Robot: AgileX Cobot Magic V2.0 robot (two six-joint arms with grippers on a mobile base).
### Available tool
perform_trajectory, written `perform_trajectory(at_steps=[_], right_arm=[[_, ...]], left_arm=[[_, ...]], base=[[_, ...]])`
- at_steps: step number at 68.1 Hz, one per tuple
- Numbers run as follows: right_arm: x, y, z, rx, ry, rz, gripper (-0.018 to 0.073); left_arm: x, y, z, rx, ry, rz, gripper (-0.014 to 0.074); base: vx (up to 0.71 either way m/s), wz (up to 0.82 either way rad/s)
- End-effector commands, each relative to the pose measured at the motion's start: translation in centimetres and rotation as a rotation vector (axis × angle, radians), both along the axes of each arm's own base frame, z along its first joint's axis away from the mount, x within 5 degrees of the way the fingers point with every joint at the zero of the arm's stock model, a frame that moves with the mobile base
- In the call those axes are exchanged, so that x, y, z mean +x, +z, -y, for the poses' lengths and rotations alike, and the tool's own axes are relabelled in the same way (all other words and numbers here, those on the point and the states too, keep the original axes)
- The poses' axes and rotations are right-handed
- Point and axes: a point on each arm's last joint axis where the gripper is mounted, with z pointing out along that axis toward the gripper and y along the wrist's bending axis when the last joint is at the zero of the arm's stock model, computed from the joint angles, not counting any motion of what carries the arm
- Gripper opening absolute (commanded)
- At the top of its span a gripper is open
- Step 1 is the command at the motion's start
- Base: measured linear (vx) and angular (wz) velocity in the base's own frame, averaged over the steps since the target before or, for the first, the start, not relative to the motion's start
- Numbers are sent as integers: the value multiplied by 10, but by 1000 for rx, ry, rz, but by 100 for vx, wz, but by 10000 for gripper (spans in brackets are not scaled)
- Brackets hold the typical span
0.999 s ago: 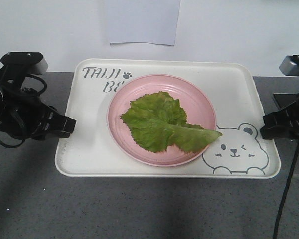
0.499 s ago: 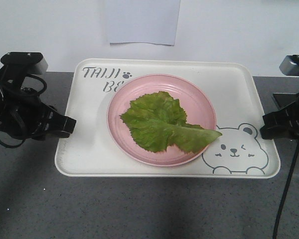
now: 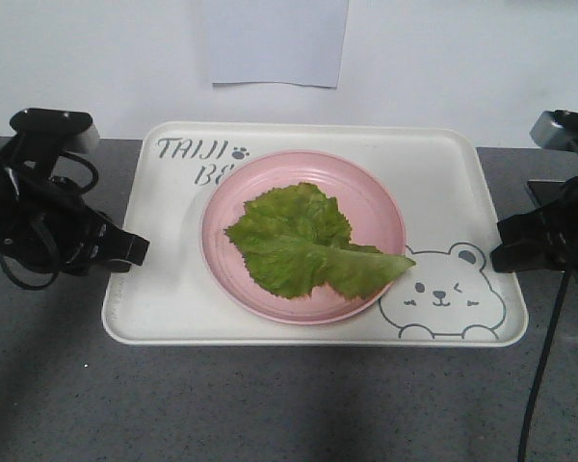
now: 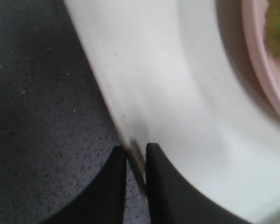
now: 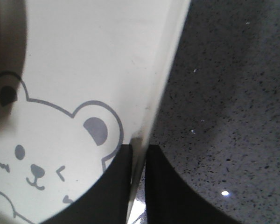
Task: Transfer vegetables to tray and serve
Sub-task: 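Lower the tray onto the counter with both grippers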
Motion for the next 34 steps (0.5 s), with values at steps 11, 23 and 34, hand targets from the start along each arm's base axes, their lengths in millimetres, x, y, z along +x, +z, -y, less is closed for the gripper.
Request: perform_trajectory(at_steps=[11,23,34], right_arm=[[13,-13,-6,65,44,-73,-4],[24,-34,-5,74,45,-148,-4],[30,-50,-5,76,54,-217,-4]], left_arm=[[14,-9,3,56,13,-17,-6],[23,-24,5,85,9,-60,-6],[27,-35,6,95,14,-107,-6]], base=[[0,0],[0,0],[0,0]])
